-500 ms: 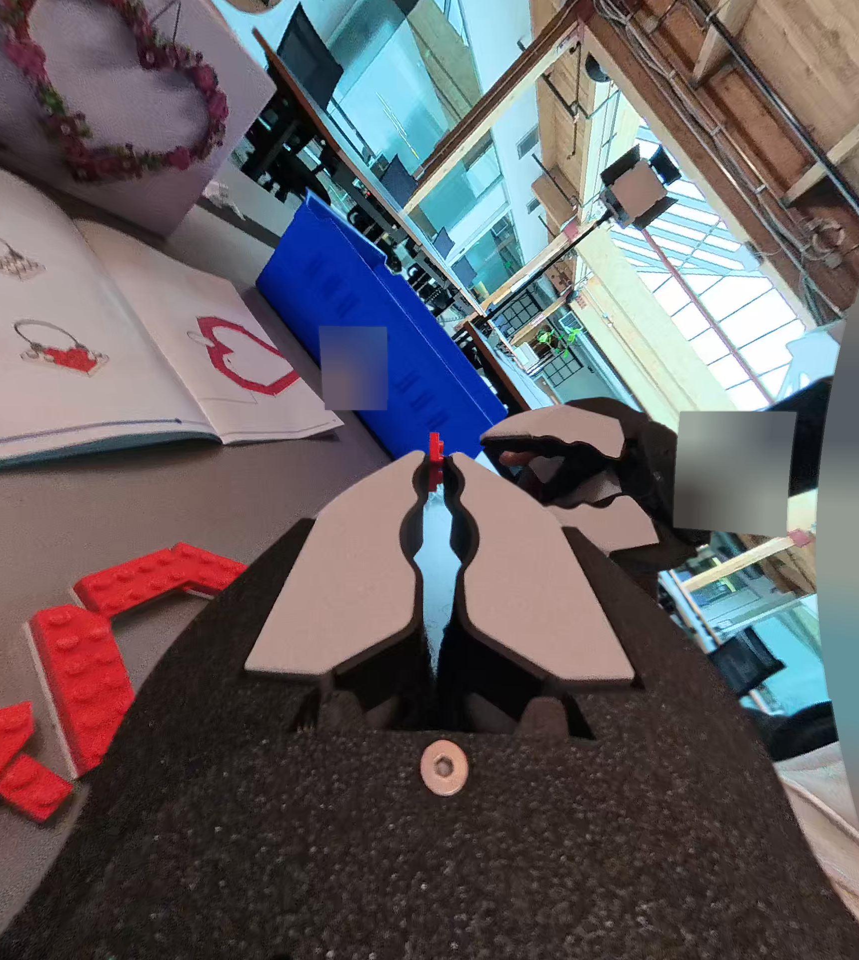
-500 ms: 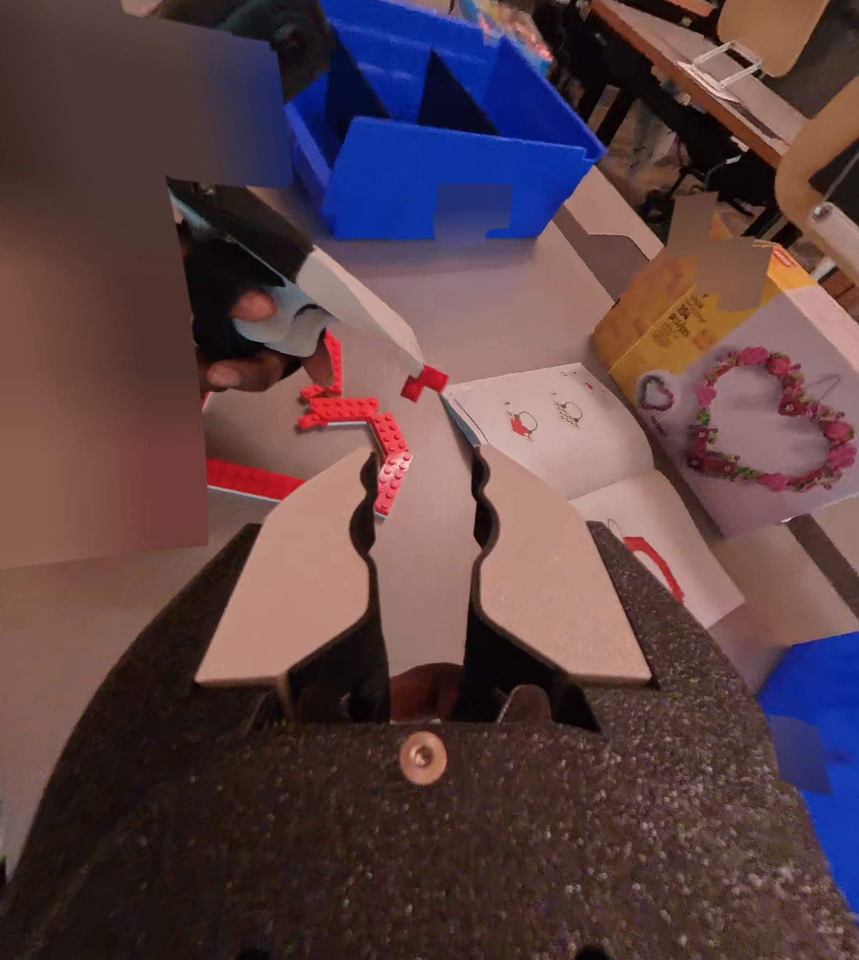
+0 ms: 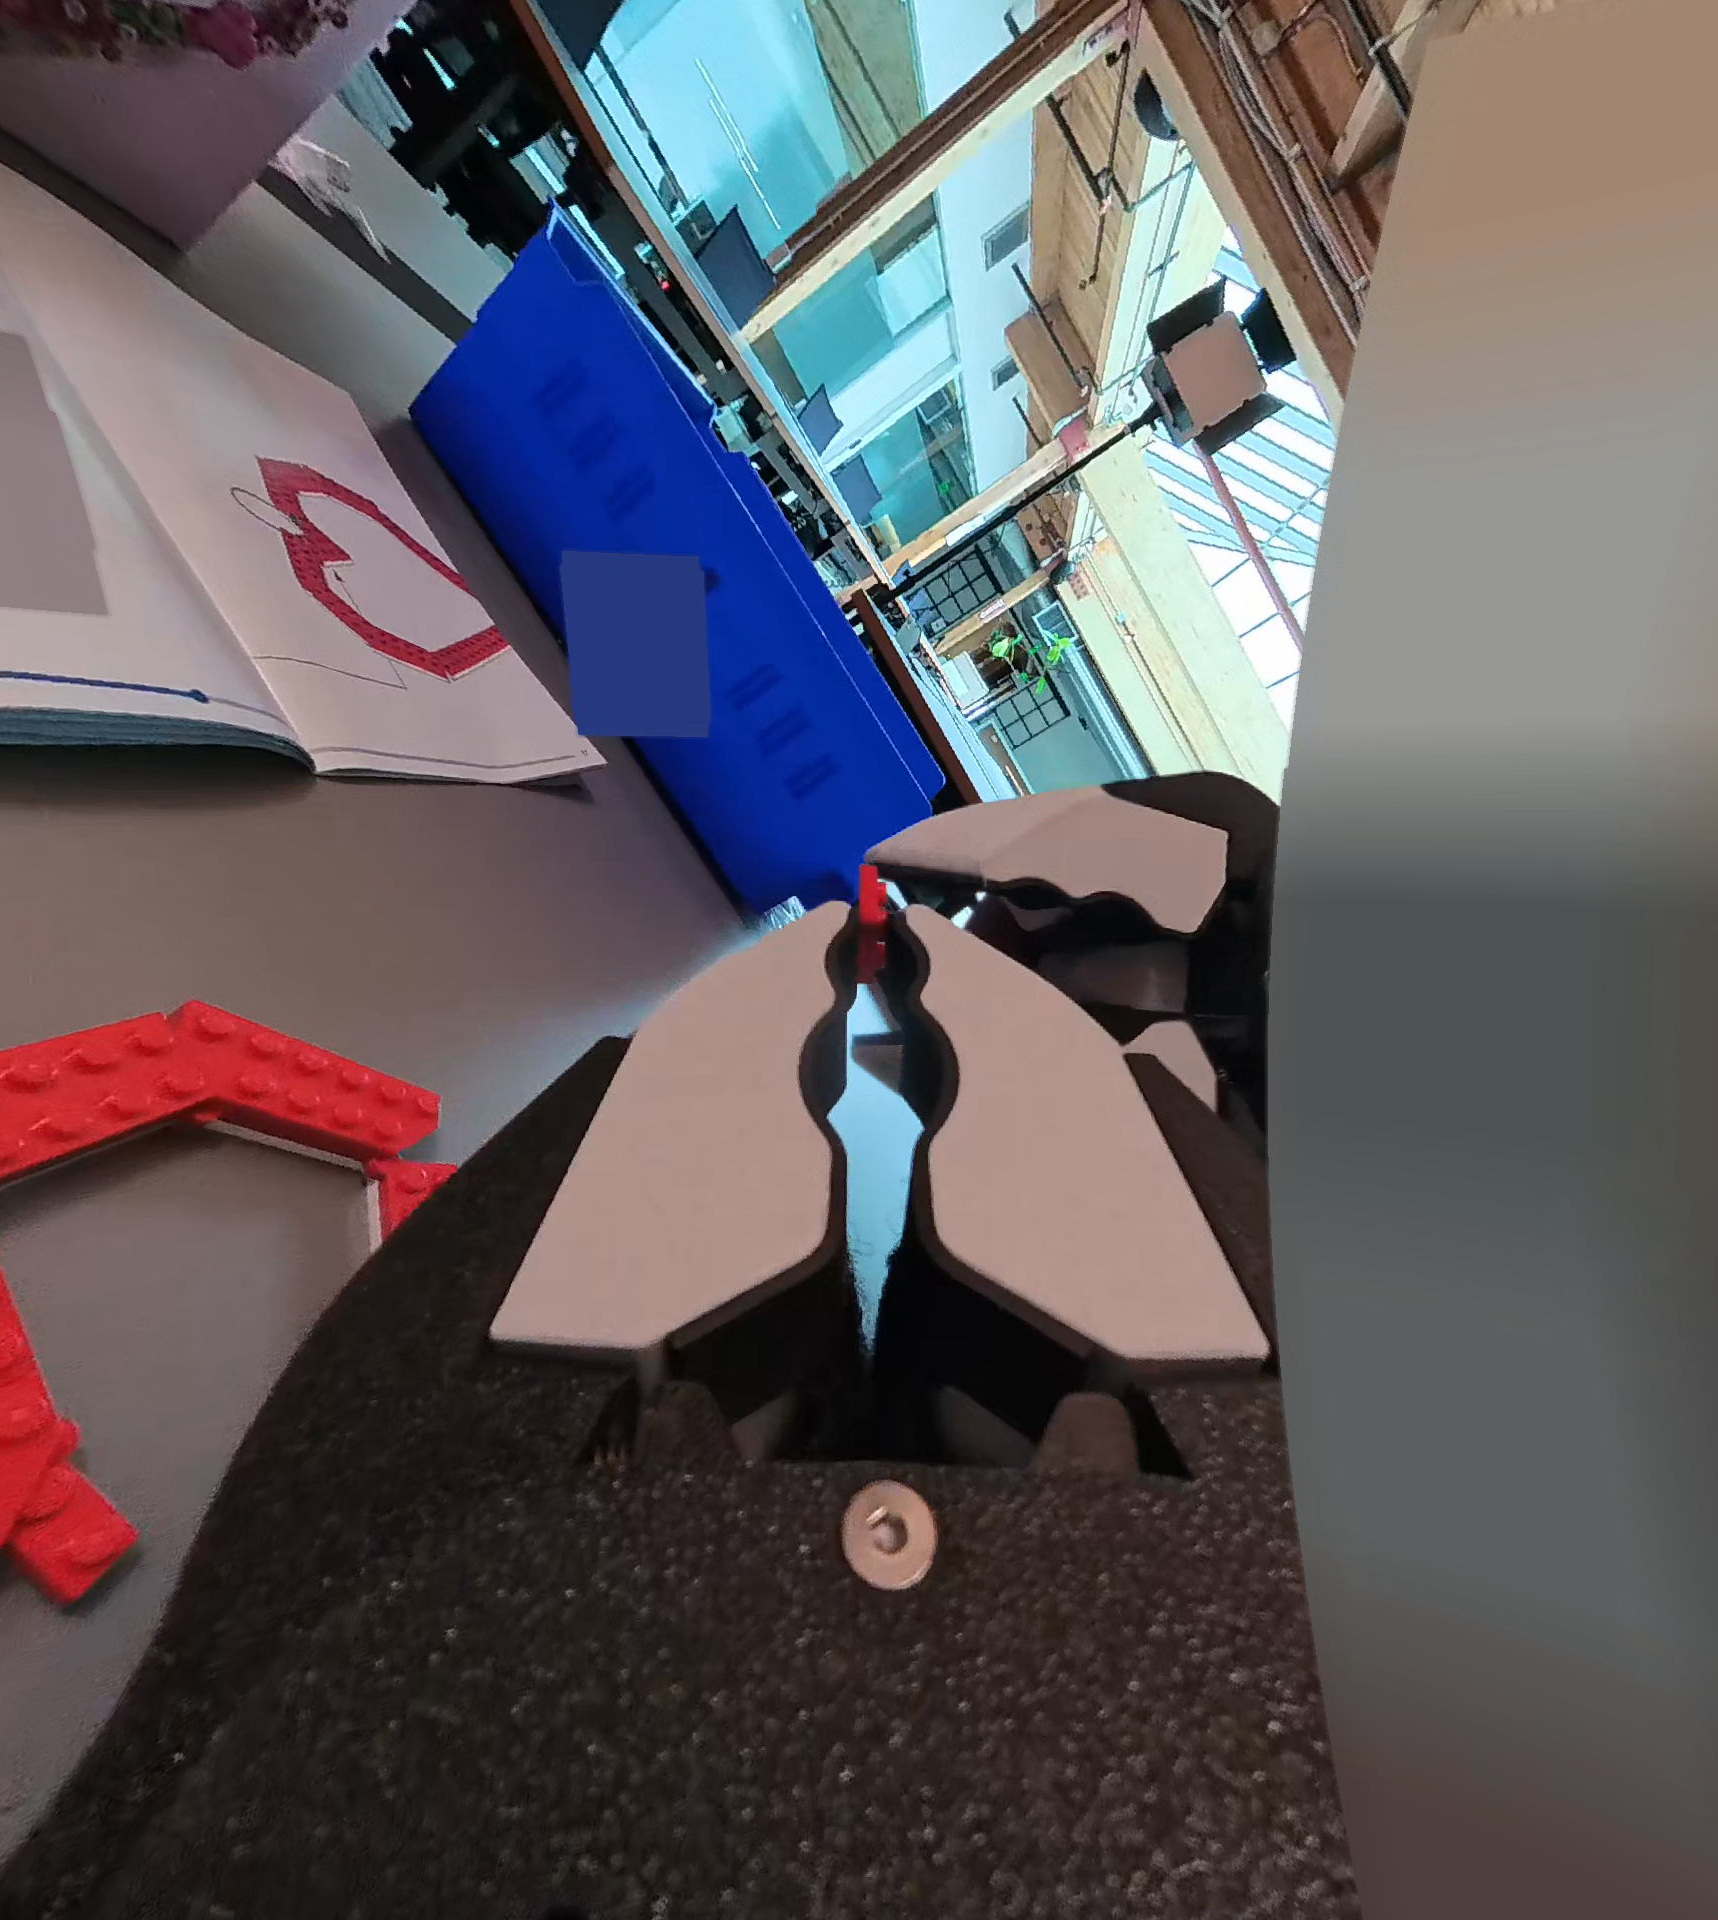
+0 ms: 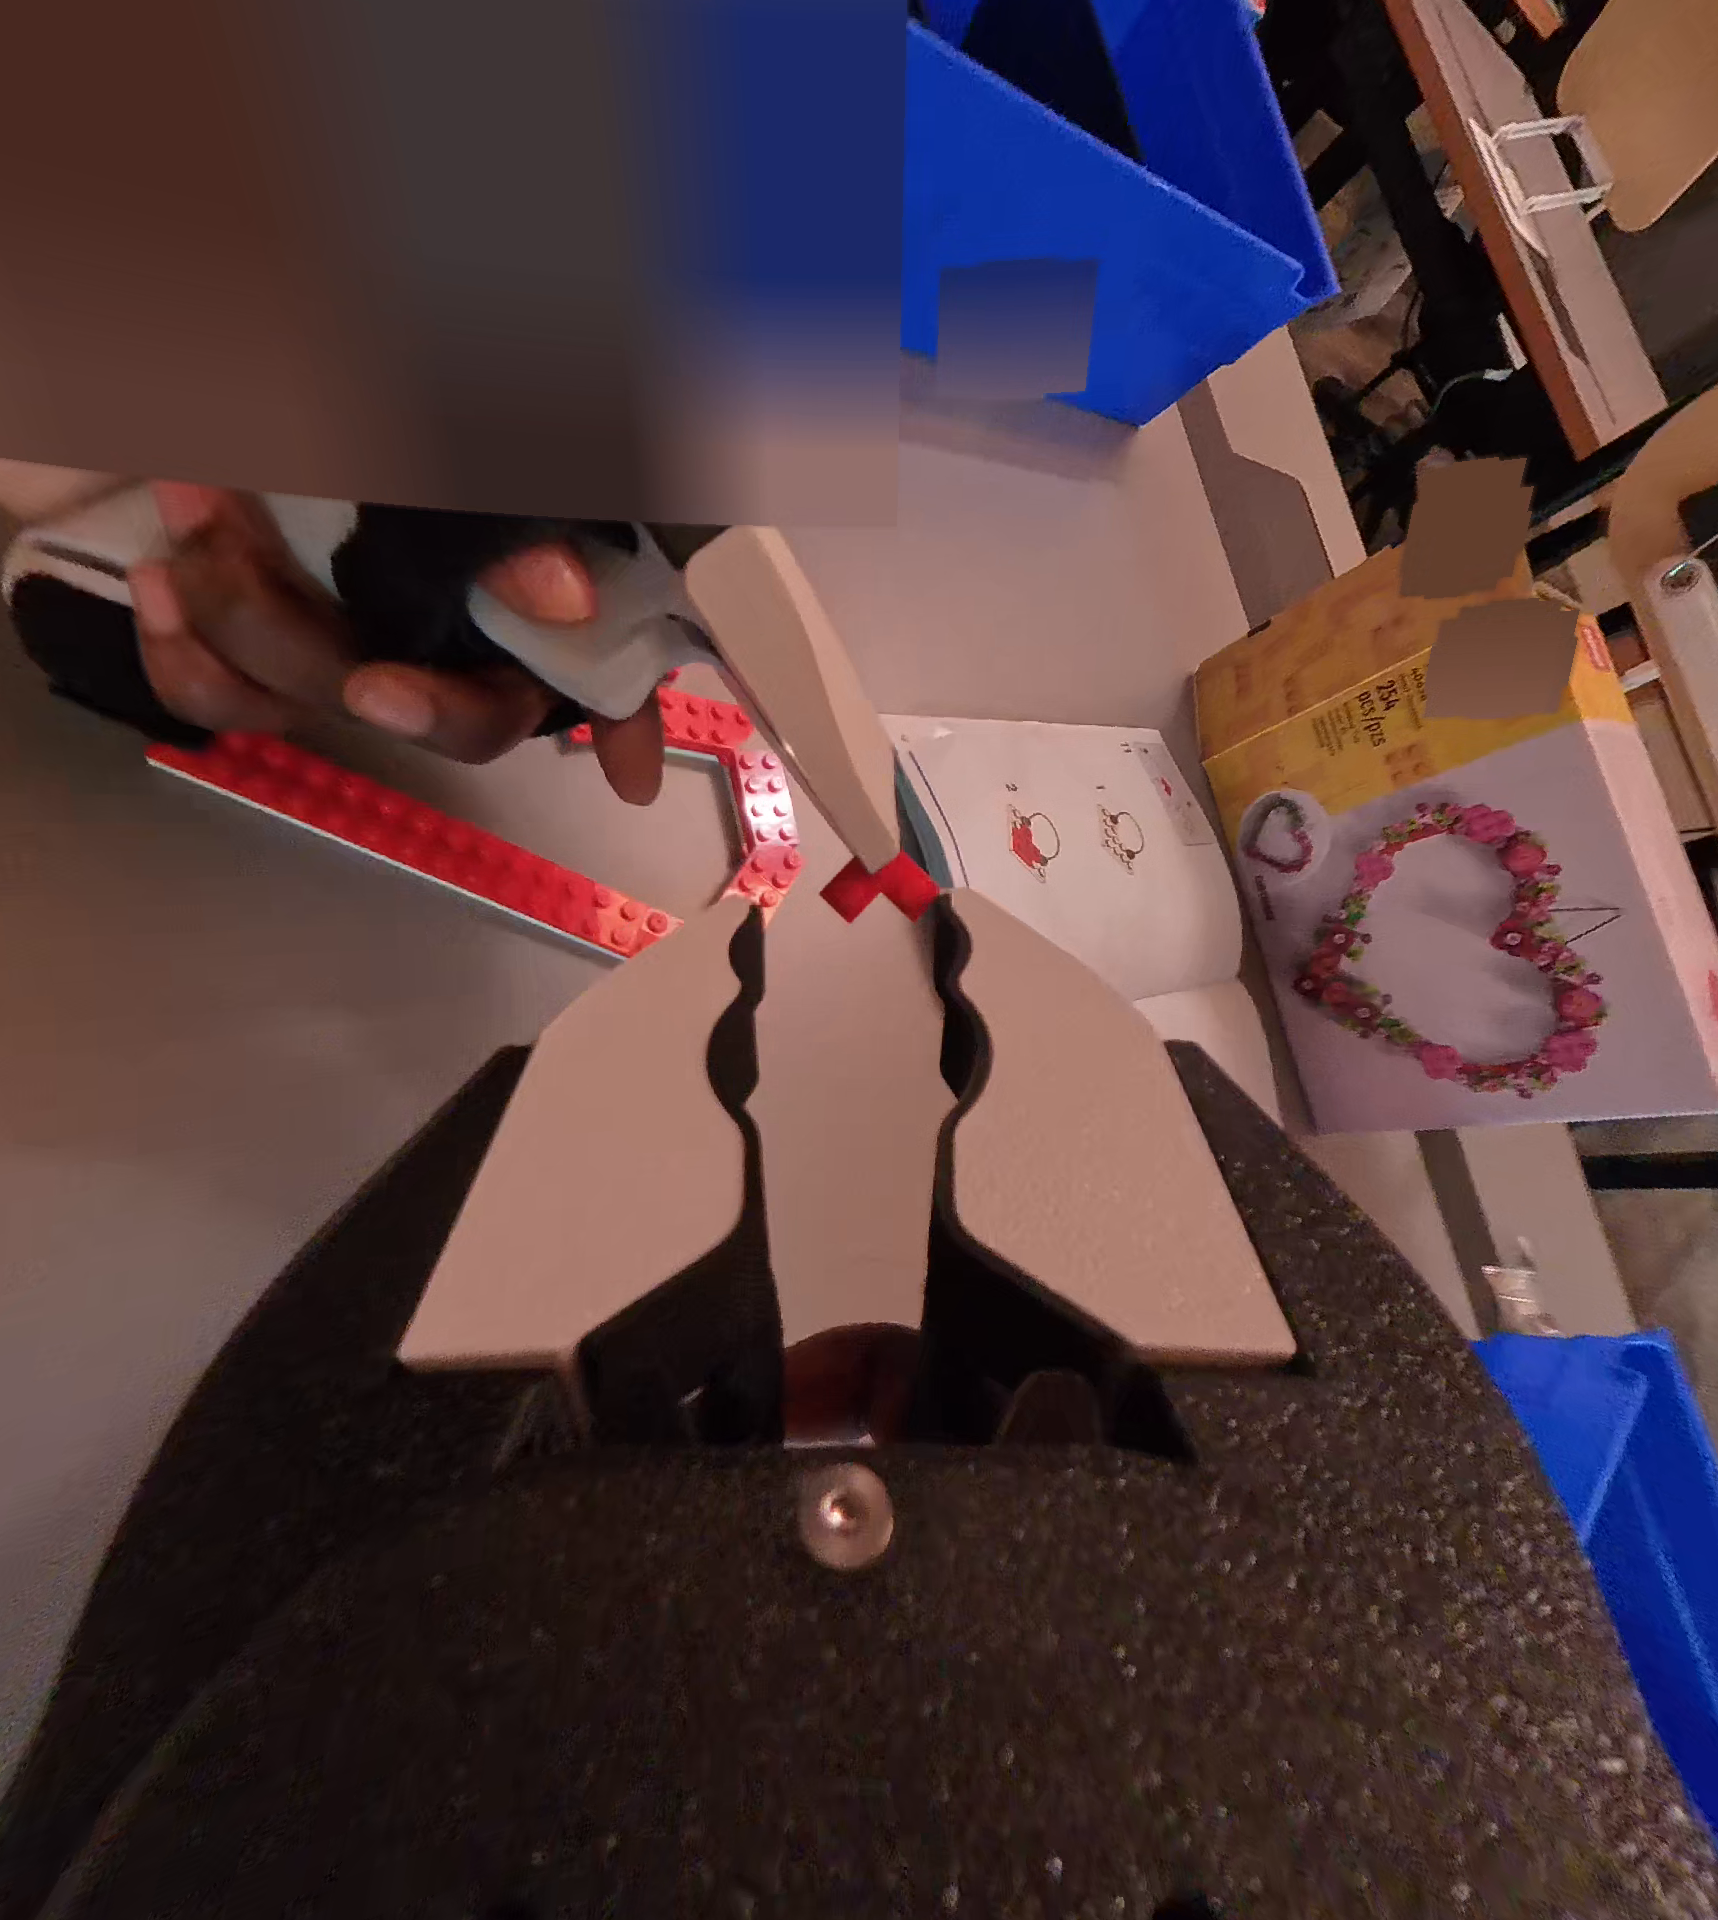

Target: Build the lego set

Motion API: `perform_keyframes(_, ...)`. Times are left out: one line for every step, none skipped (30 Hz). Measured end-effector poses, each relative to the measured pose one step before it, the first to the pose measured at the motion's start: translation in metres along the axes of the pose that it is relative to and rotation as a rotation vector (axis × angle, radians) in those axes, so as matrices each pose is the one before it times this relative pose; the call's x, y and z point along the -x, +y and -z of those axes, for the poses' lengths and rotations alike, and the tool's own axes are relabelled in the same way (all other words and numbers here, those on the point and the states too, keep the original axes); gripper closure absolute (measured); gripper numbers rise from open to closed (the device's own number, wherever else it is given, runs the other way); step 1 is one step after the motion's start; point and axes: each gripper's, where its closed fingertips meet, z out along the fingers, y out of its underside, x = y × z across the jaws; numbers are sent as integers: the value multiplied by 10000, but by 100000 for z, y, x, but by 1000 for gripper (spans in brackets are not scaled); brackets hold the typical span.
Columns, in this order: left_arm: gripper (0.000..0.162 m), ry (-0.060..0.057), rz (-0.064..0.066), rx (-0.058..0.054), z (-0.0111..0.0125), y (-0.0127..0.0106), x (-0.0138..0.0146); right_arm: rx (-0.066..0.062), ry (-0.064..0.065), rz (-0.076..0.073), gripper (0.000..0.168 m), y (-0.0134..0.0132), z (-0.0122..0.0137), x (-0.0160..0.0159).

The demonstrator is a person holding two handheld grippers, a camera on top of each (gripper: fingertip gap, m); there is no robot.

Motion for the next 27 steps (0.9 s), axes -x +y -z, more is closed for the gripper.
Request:
perform_keyframes(159, -33, -18, 5, -15, 5, 69, 74, 66, 225, 137, 93, -54, -9)
perform_keyframes(159, 1, 0, 29, -2, 31, 27, 40, 54, 163, 138, 69, -16, -28)
perform_keyframes(159, 20, 28, 17, -6, 19, 4, 4, 41, 94, 139, 15, -1, -45)
perform_keyframes(159, 31, 45, 11, -14, 24, -18, -27, 48, 32, 139, 1, 10, -79)
perform_keyframes(159, 34, 45, 7, -33, 36, -21, -21, 52, 10, 139, 21, 4, -111)
perform_keyframes(159, 16, 28, 6, -30, 35, -9, 15, 22, 12, 139, 73, 2, -71)
perform_keyframes(159, 9, 5, 26, -42, 60, -5, 19, 1, 12, 139, 74, -10, -33)
perform_keyframes(159, 16, 0, 22, -31, 64, -29, -4, 8, 9, 139, 28, -13, -27)
perform_keyframes(159, 16, -3, 19, -39, 44, -28, -13, 2, 10, 140, 17, -8, 7)
perform_keyframes(159, 11, -4, 15, -29, 33, -18, -21, 4, 5, 142, -1, -9, 3)
perform_keyframes(159, 3, -3, 10, -28, 25, 5, -32, 22, -4, 142, -23, 3, -21)
perform_keyframes(159, 9, 7, 1, -17, 0, -3, -7, 13, -11, 143, 14, -2, -14)
perform_keyframes(159, 7, 6, 11, -14, 26, 4, 21, 7, -3, 143, 62, -14, -3)
perform_keyframes(158, -4, 4, 5, 1, 31, 23, 5, 10, 7, 143, 51, -23, -4)
perform_keyframes(159, -6, 16, -19, 2, -8, 33, -23, -8, -2, 145, 3, -10, 16)
perform_keyframes(159, 6, 15, 3, -5, 27, 27, -11, 2, -20, 146, 23, -9, 5)
perform_keyframes(158, 2, 12, 14, 4, 47, 43, 0, -19, -17, 147, 40, -9, 19)
perform_keyframes(158, 17, 15, -7, 6, 15, -2, -12, -16, -19, 147, 22, -10, 27)
perform_keyframes(159, 18, 26, -4, 9, 25, -2, -19, -11, -23, 147, -4, 4, 24)
perform_keyframes(158, 10, 18, 14, 12, 39, 8, -11, -17, -27, 147, 0, 10, 41)
perform_keyframes(158, 12, 8, 17, 5, 34, 6, 0, -18, -19, 147, 17, 4, 39)
perform_keyframes(158, 14, 4, 17, -4, 50, -2, 4, -17, -13, 147, 18, 14, 45)
perform_keyframes(158, 20, 10, 12, 6, 38, -12, -5, -20, -23, 147, 8, 19, 29)
perform_keyframes(158, 29, 16, 2, -11, 17, -34, -18, -36, -74, 146, -12, 30, 19)
perform_keyframes(158, 39, 16, 5, -9, 11, -63, -45, -64, -120, 144, -58, 32, 26)
perform_keyframes(158, 22, 2, 5, -32, 12, -32, -74, -89, -111, 144, -97, 29, 68)
perform_keyframes(159, 15, -3, 3, -28, 21, -25, -33, -33, -64, 145, -35, 27, -5)
